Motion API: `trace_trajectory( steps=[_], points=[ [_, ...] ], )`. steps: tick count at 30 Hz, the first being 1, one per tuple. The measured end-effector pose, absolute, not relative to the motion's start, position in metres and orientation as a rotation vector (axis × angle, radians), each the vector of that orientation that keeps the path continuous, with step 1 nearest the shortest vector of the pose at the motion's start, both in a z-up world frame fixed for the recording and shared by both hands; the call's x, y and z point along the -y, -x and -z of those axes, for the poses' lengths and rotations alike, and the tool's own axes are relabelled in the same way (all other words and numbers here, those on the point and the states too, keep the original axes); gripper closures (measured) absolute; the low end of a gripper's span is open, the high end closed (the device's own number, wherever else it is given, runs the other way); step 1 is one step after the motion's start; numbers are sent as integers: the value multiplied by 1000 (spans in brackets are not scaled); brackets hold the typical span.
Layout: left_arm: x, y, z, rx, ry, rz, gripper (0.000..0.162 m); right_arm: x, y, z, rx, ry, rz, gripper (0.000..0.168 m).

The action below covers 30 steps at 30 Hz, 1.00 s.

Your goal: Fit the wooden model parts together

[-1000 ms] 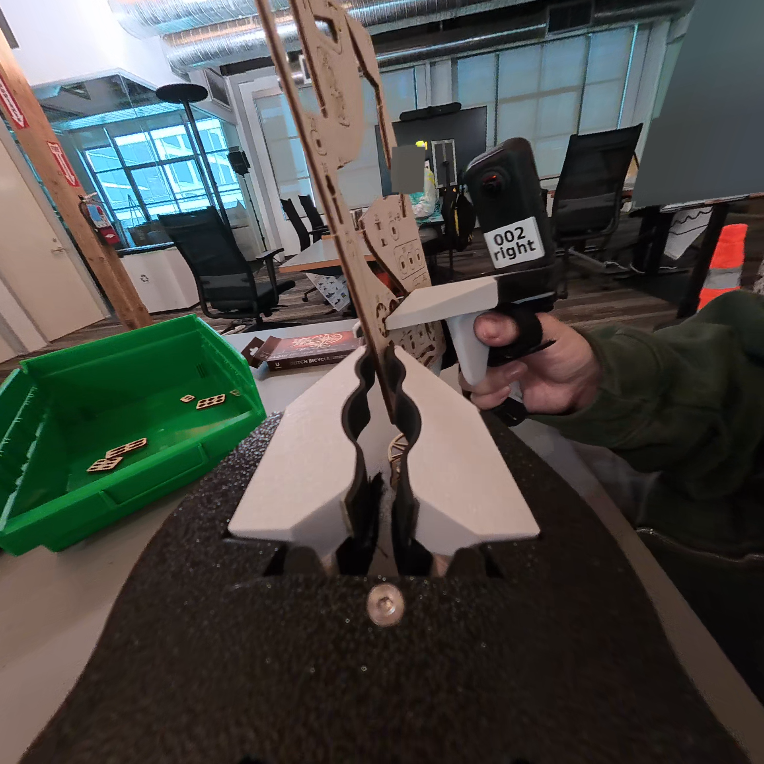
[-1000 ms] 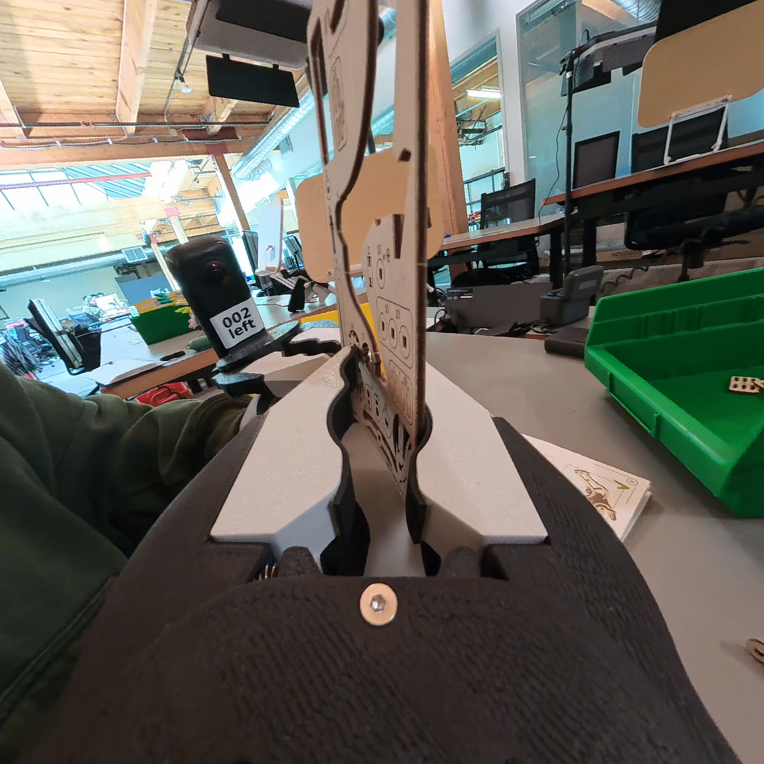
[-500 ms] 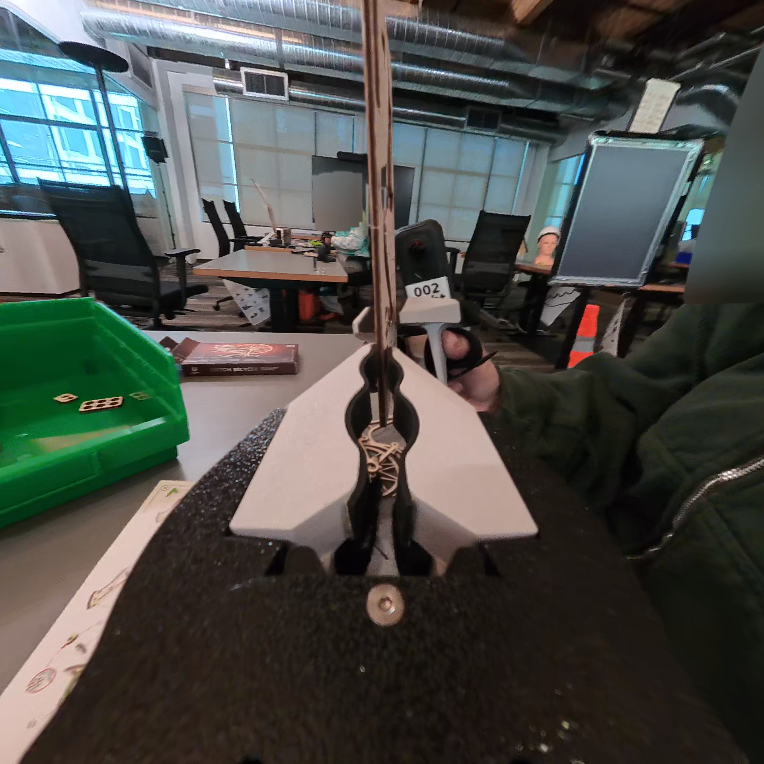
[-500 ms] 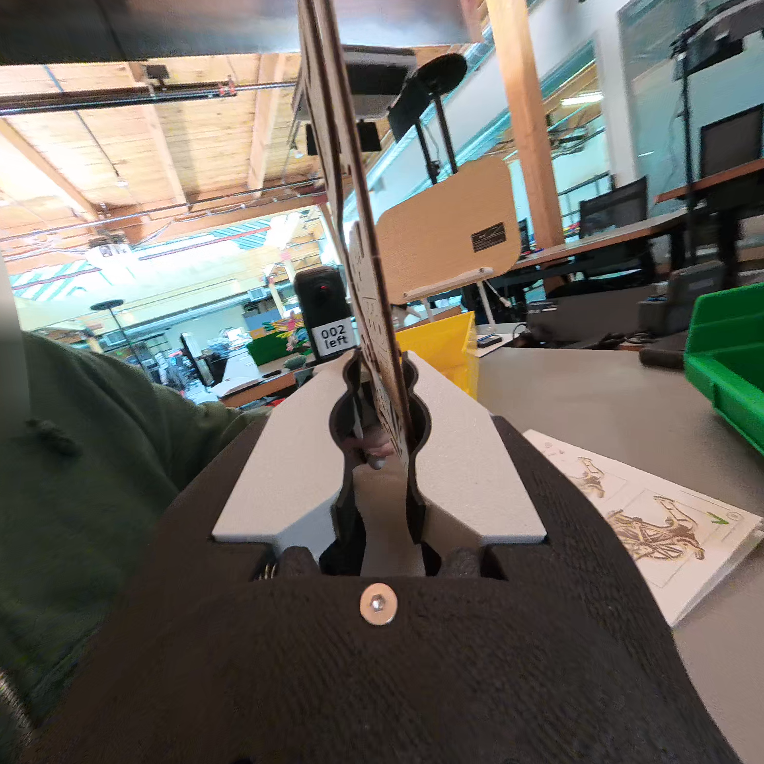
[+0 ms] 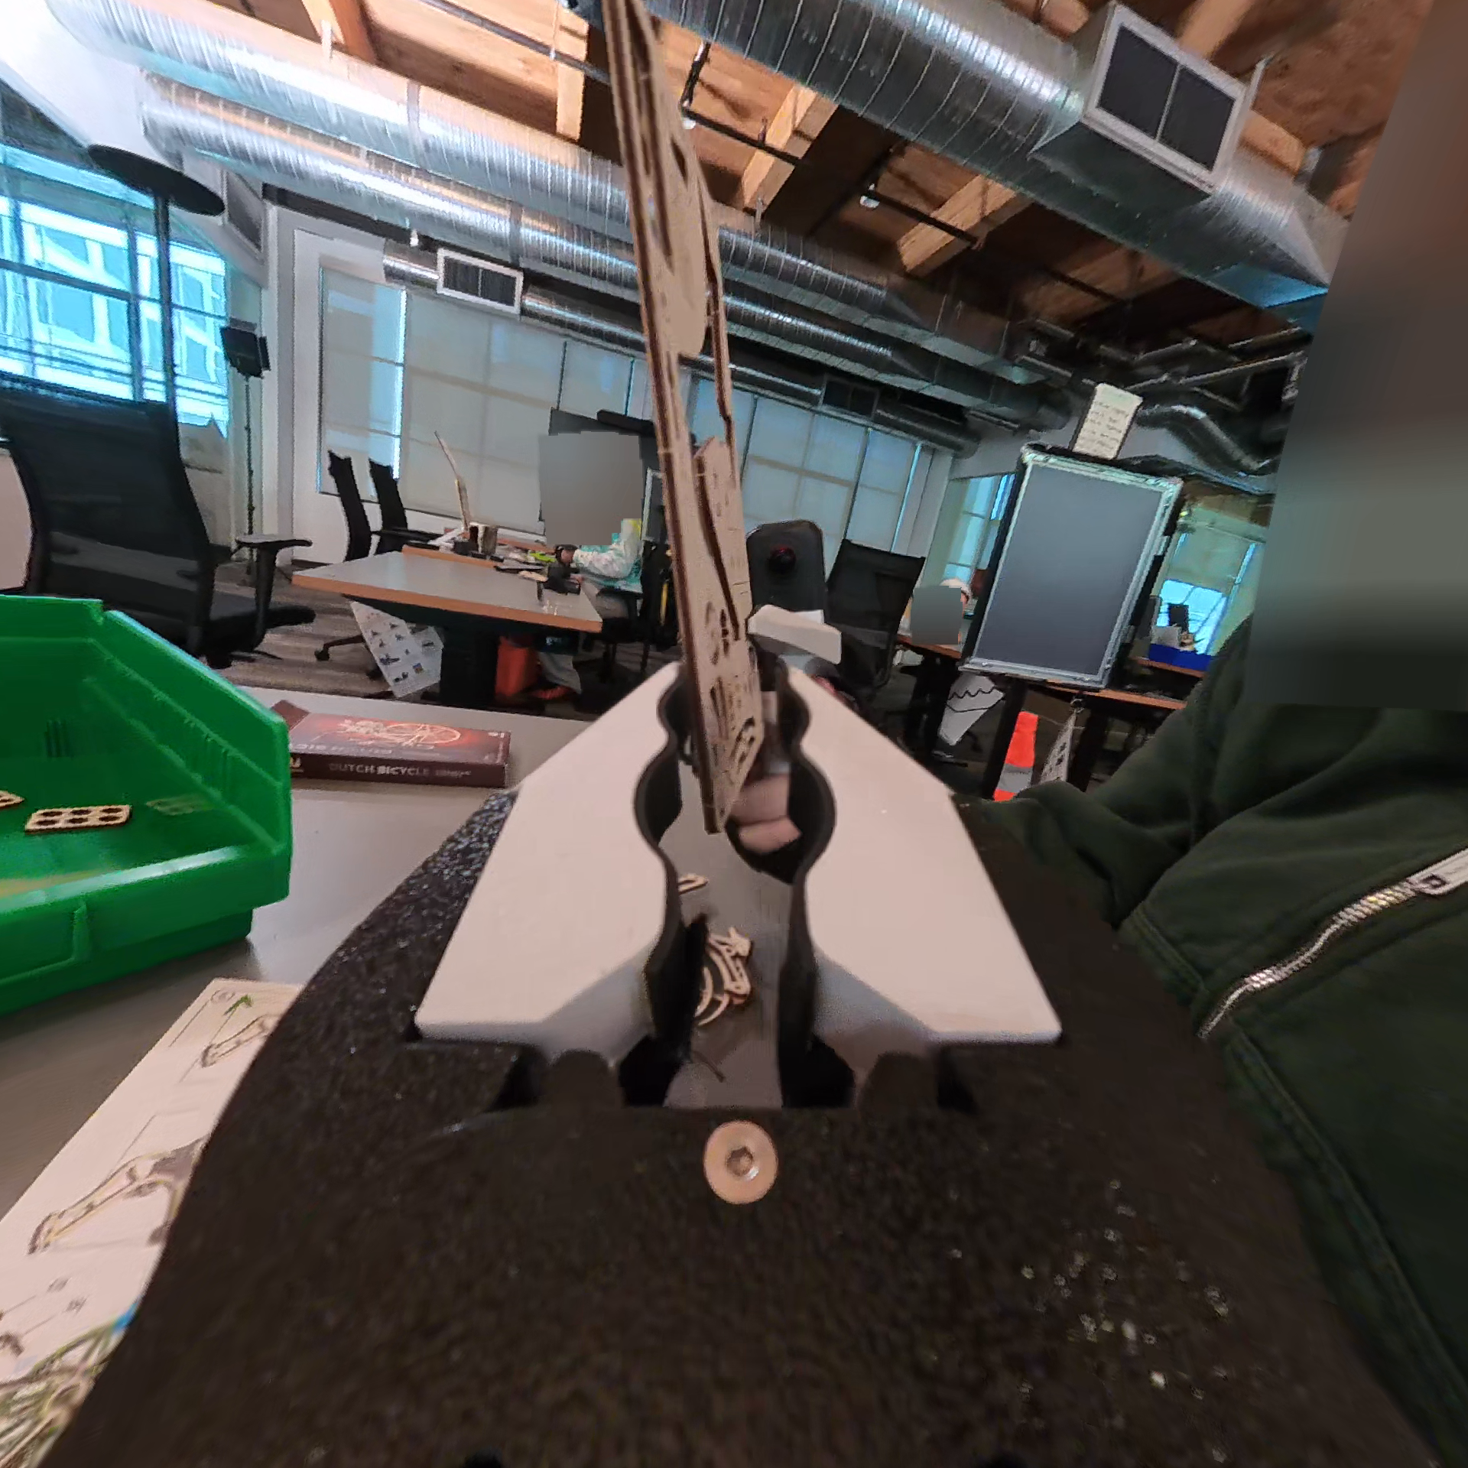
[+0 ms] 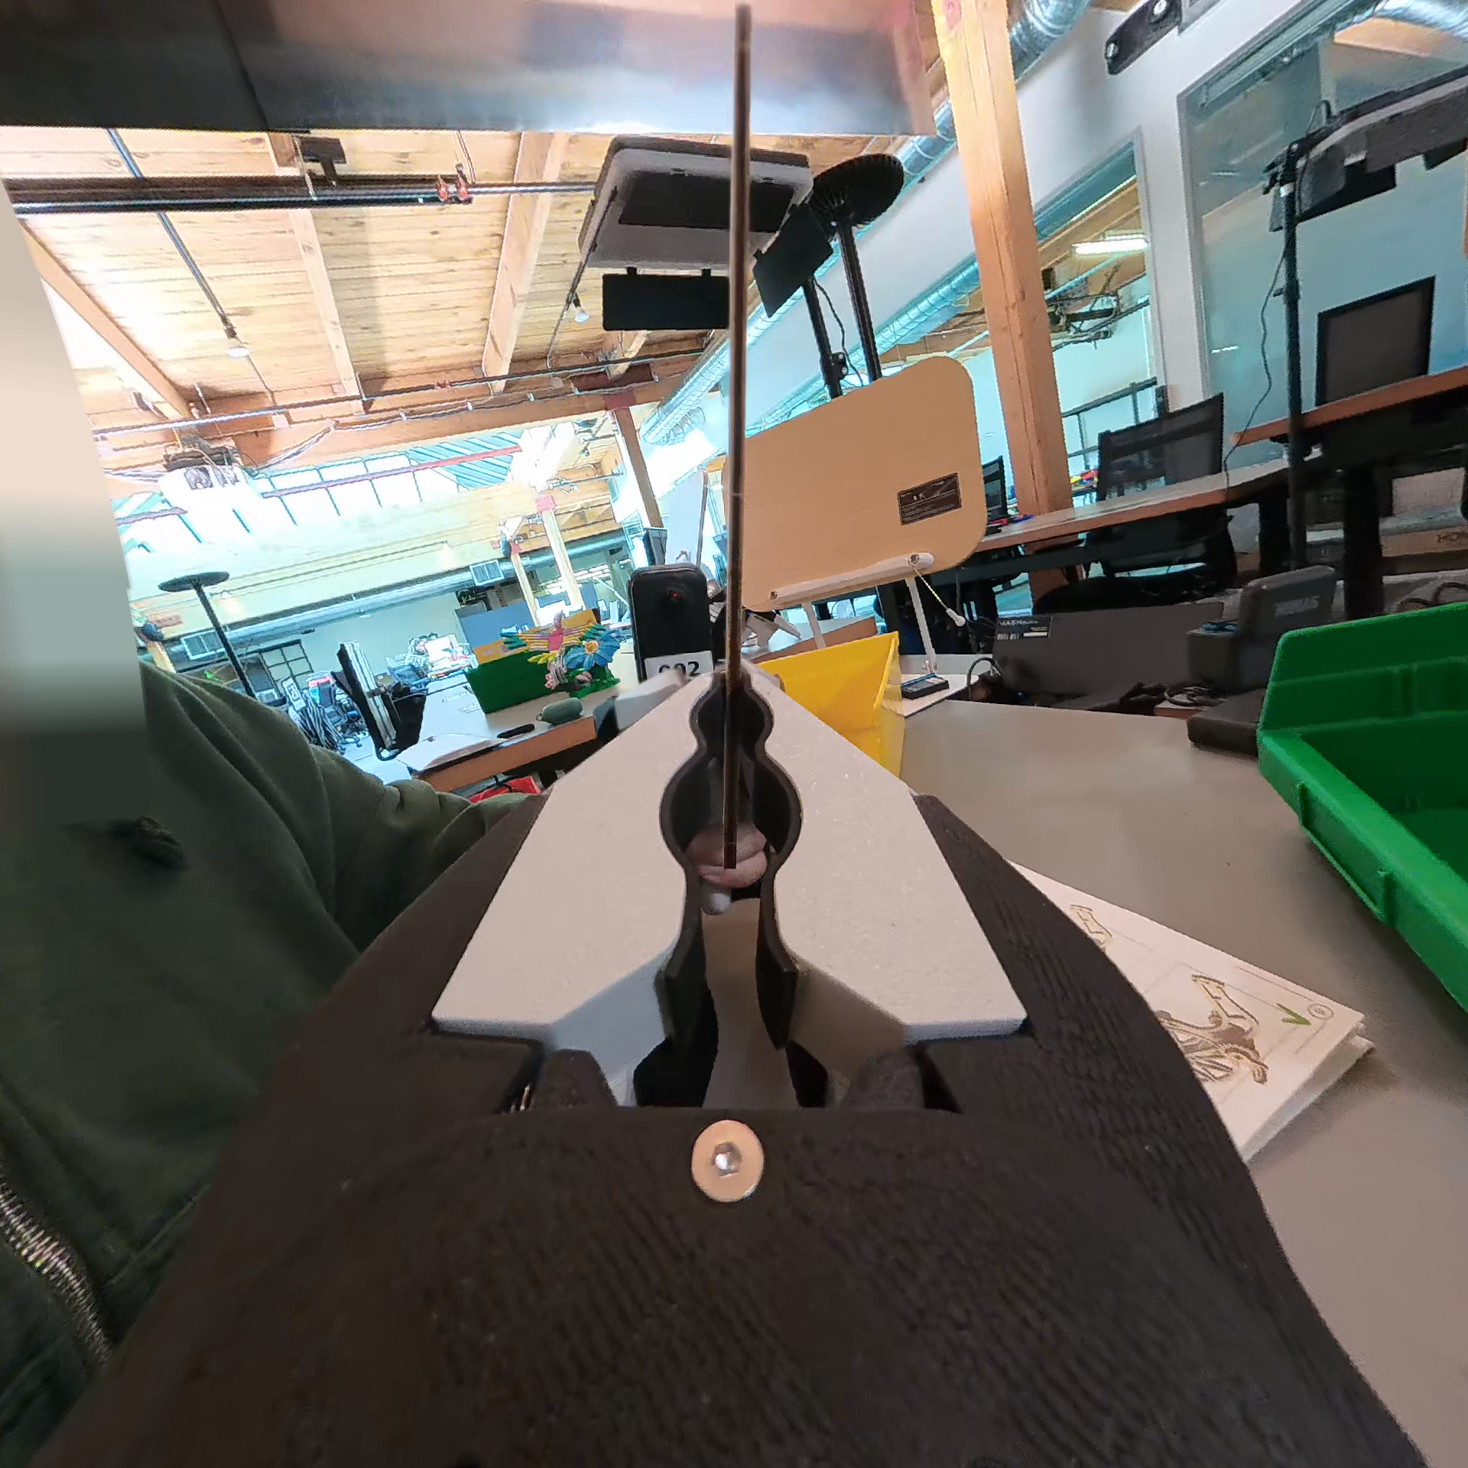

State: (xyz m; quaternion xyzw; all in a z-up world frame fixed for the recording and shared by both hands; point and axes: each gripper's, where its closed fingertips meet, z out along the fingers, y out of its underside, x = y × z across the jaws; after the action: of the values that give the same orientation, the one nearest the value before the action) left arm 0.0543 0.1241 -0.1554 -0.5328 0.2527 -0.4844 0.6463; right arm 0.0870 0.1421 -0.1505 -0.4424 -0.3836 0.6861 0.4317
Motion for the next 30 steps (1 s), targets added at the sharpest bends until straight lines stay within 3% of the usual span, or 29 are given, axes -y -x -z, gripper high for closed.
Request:
trace_trajectory(
  steps=[4,8,15,23,30],
  points=[
    [-123,-53,151,-546,1193,1160,140,-141,-87,152,967,1109,-1720,168],
    [-126,-49,152,-523,1203,1164,160,-137,-84,152,987,1097,-1721,168],
    [-136,-43,160,-506,1299,999,155,-134,-80,155,1058,1057,-1465,168],
    [-147,-36,167,-344,1367,1099,153,-122,-73,160,1217,945,-1026,164],
    [-150,-36,169,-391,1365,1024,154,-142,-74,161,1044,1077,-1254,167]
  ],
)
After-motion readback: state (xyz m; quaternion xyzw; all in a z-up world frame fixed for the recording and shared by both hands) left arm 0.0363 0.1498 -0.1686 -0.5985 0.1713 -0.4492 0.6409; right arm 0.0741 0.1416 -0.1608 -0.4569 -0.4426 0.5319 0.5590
